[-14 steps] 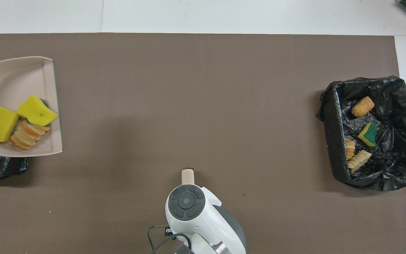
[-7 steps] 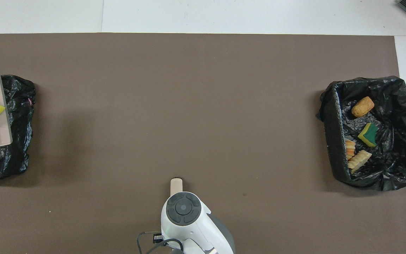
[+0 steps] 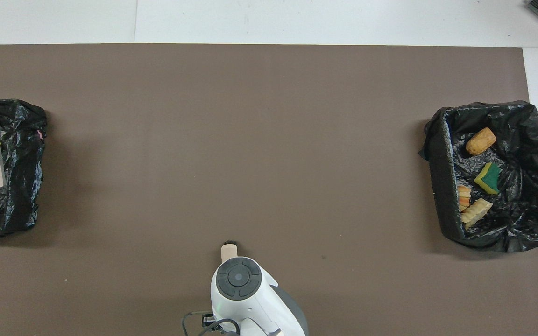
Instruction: Sweep and dump trash in bin
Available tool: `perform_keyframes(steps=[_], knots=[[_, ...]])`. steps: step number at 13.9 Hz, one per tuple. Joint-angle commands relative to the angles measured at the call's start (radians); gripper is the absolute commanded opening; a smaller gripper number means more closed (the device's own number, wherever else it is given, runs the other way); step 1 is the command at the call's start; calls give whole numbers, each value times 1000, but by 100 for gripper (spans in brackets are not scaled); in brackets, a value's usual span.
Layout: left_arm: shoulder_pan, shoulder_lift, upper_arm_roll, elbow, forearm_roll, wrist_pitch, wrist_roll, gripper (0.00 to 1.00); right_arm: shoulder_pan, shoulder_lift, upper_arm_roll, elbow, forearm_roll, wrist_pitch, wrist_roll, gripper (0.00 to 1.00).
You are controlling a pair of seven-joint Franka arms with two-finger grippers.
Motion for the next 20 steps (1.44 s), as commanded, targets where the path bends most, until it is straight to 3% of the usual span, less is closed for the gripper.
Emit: perform_keyframes(steps=[1, 3, 6, 8, 10, 14, 20], knots=[[44, 56, -10, 32, 116, 73, 13, 0, -47, -45, 2, 30, -56, -55, -34, 100], [67, 63, -8, 9, 205, 100, -3, 0, -120, -82, 5, 65, -94, -111, -81, 100], [72, 59, -7, -5, 373, 92, -43, 0, -238, -89, 1, 175, -140, -242, -294, 100], [54, 54, -5, -12, 455, 80, -75, 0, -263, -88, 1, 247, -299, -259, -390, 100], [25, 54, -5, -8, 553, 75, -121, 0, -315, -86, -11, 297, -345, -259, -483, 100], [-20, 48, -4, 11, 625, 11, -122, 0, -427, -83, -30, 393, -415, -260, -713, 100], [-121, 36, -2, 23, 733, -104, -135, 0, -542, -134, -79, 415, -514, -290, -768, 100]])
